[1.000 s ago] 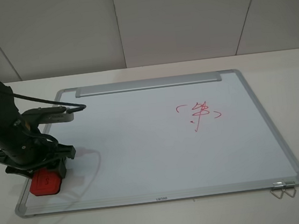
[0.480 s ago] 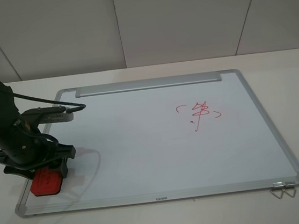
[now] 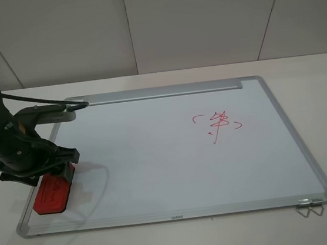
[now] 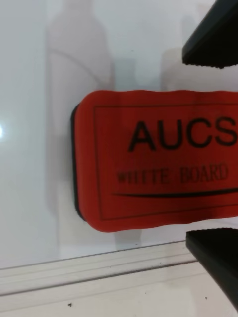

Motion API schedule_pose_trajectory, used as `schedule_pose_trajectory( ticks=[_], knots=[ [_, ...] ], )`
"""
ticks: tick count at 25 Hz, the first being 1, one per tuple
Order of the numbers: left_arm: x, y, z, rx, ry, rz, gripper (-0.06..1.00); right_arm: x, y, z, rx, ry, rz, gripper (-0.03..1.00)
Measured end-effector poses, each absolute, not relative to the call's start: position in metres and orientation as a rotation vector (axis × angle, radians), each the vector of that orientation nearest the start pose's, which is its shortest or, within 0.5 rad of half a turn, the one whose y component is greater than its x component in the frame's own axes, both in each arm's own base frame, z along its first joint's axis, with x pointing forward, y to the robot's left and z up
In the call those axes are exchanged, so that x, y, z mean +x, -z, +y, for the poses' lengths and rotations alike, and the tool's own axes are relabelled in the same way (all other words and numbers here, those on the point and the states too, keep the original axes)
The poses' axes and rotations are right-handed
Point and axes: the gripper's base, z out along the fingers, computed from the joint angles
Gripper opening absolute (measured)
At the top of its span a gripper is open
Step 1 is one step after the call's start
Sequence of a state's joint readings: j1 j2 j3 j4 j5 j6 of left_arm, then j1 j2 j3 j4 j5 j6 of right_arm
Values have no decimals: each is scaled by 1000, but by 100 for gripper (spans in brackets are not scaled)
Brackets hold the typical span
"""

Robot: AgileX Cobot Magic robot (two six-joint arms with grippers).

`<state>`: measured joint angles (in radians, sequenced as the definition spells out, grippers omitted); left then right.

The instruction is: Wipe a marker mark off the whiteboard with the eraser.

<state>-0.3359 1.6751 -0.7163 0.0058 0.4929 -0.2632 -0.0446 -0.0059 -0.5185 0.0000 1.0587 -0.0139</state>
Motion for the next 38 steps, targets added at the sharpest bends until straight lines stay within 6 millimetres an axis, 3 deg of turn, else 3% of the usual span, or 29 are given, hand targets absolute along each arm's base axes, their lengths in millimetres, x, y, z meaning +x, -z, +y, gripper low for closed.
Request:
schedule_pose_trajectory(
  ticks=[4, 9, 17, 23, 28, 34, 38],
  knots=[
    [249, -146, -86, 152, 87, 2890, 75, -8, -283, 0, 31, 37, 2018, 70],
    [246, -167, -84, 227, 96, 2813, 77, -8, -283, 0, 31, 37, 2018, 70],
    [227, -224, -77, 227, 141, 2619, 77, -8, -283, 0, 31, 37, 2018, 70],
    [195, -272, -64, 232, 153, 2456, 77, -8, -283, 0, 31, 37, 2018, 70],
    [165, -294, -51, 238, 119, 2422, 77, -8, -283, 0, 31, 37, 2018, 70],
    [112, -327, -29, 221, 102, 2237, 77, -8, -283, 0, 31, 37, 2018, 70],
    [79, -335, -16, 238, 92, 2172, 77, -8, -283, 0, 31, 37, 2018, 70]
  ],
)
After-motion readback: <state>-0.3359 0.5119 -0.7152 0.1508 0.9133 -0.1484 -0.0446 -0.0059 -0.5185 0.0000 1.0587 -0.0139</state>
